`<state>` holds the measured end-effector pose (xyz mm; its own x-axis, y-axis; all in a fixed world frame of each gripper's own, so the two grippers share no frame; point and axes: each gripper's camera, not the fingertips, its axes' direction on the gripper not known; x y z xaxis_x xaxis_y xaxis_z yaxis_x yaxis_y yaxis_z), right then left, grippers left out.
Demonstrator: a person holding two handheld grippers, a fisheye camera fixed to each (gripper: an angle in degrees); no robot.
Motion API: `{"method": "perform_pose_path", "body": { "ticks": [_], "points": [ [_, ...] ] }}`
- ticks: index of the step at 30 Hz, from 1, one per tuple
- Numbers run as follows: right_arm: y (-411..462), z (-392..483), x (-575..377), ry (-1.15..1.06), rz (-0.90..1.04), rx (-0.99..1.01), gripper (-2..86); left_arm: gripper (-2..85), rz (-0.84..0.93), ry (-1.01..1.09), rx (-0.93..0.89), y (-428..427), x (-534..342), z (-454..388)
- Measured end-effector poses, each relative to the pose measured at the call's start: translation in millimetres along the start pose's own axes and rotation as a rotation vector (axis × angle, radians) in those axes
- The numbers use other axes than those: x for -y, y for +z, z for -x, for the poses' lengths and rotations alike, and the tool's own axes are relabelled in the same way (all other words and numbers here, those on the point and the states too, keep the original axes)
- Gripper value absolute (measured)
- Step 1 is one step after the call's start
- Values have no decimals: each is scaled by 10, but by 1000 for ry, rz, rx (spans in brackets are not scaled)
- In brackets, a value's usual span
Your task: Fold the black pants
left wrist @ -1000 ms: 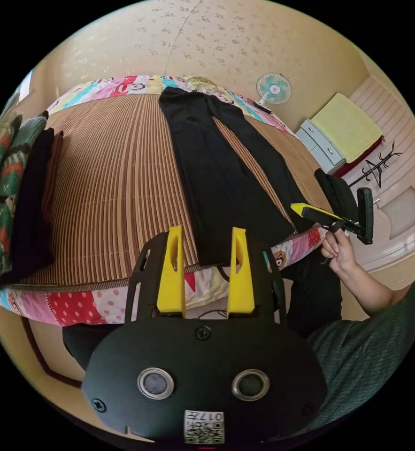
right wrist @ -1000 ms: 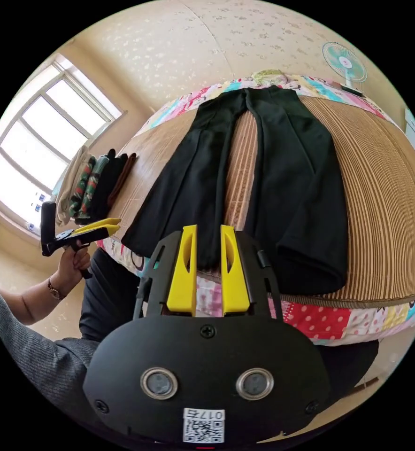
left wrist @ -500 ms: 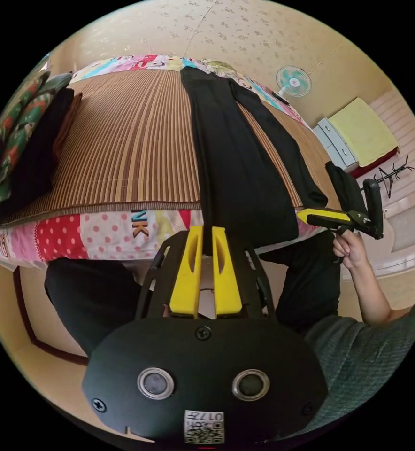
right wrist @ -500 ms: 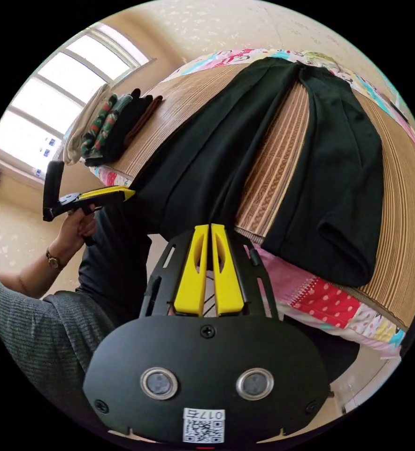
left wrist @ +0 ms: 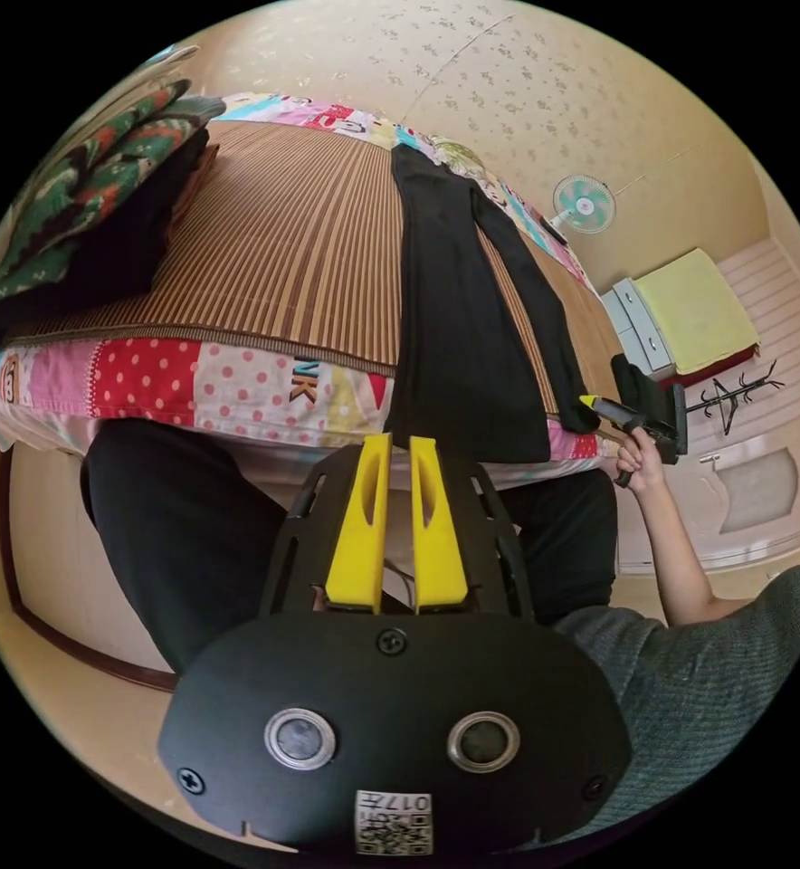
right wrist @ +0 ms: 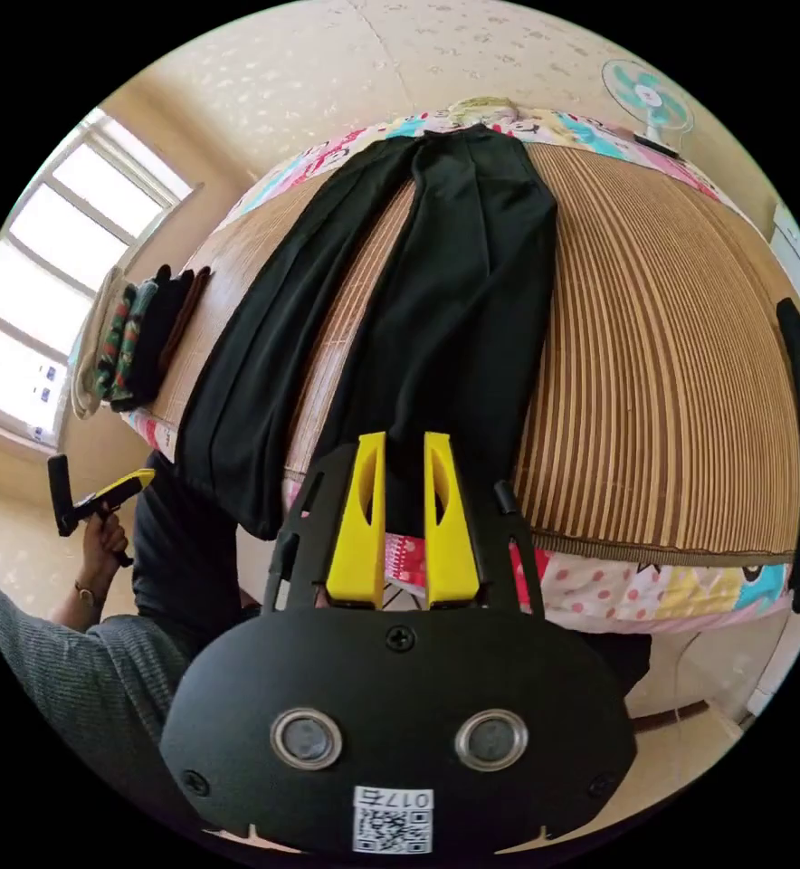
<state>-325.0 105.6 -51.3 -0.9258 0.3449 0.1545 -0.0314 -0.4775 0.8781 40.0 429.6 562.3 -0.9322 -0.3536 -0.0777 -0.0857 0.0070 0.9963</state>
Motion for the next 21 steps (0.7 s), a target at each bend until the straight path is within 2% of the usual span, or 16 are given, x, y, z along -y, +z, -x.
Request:
{"method": "perform_pose_path", "body": {
  "ticks": [2,4,6,8,10,12,18,21],
  "points": [
    [-299,-331,-134,72,-82,250,43,48,-8,-2,-24,-46,16,22],
    [-648,-868,-505,123,-317,720,35,48,-5,-2,-33,-66,20,50],
    [-758,-1293,-837,253,-442,866,30,48,14,-5,-37,-49,27,99],
    [-832,-1557,-1098,418,-380,649,26,49,26,-3,-40,-25,44,130],
    [-915,-1669,-1302,572,-212,254,24,51,21,4,-37,-18,80,141],
    [-991,-1640,-1337,570,-153,134,31,64,-10,1,-29,-58,165,139],
    [-1375,-1549,-1179,484,-297,137,99,102,-58,90,-47,-103,582,-54],
    [-1347,-1606,-936,472,-296,186,128,127,-87,151,-19,-33,787,-138]
  ]
}}
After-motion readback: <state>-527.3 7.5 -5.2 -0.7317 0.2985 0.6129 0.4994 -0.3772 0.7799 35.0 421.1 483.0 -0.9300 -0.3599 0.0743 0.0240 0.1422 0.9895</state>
